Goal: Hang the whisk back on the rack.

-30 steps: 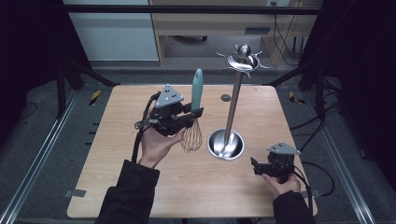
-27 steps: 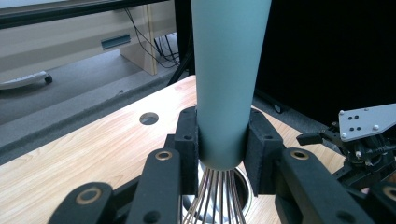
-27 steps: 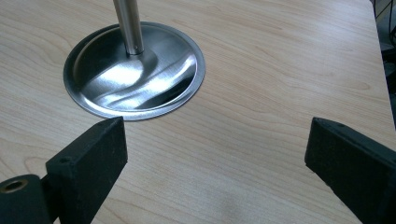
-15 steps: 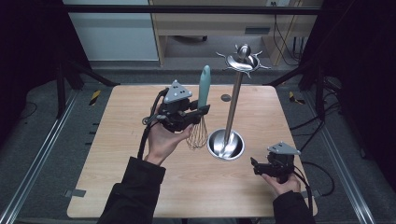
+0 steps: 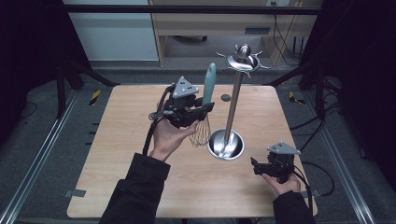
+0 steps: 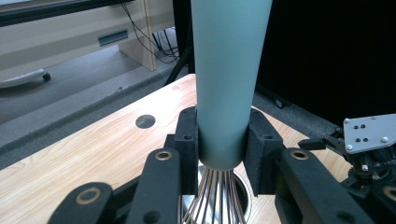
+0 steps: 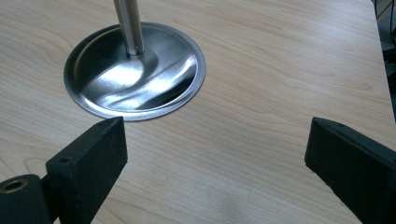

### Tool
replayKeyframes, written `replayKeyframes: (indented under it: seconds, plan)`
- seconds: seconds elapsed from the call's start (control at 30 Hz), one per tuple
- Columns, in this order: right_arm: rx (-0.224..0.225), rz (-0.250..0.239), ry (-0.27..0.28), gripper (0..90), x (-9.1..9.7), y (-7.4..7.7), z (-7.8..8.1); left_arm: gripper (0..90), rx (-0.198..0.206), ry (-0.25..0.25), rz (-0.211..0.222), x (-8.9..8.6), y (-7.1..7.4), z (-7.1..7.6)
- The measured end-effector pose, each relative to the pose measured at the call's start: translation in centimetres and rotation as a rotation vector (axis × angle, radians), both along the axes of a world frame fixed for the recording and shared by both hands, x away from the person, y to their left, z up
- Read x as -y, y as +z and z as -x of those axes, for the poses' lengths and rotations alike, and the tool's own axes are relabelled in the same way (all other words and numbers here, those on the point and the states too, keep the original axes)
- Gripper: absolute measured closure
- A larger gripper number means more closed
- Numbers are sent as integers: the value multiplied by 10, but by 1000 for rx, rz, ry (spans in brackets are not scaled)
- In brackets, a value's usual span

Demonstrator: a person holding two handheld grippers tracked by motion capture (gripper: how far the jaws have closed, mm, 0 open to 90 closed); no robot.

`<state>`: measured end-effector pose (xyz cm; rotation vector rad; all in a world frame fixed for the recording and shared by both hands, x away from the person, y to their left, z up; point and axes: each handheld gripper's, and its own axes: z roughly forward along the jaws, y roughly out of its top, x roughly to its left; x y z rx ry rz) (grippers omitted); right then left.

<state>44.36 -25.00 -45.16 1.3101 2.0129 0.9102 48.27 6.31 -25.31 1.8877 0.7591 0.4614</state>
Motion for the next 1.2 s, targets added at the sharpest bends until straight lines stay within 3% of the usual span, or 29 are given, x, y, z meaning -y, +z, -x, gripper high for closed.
replayKeyframes:
  seconds: [0.37, 1.2]
  plan:
    - [5, 1, 3, 59, 0, 0, 0, 690, 26, -13, -11, 9, 4, 0]
    - [4, -4, 5, 60, 0, 1, 0, 690, -6, 1, -51, 22, 3, -10]
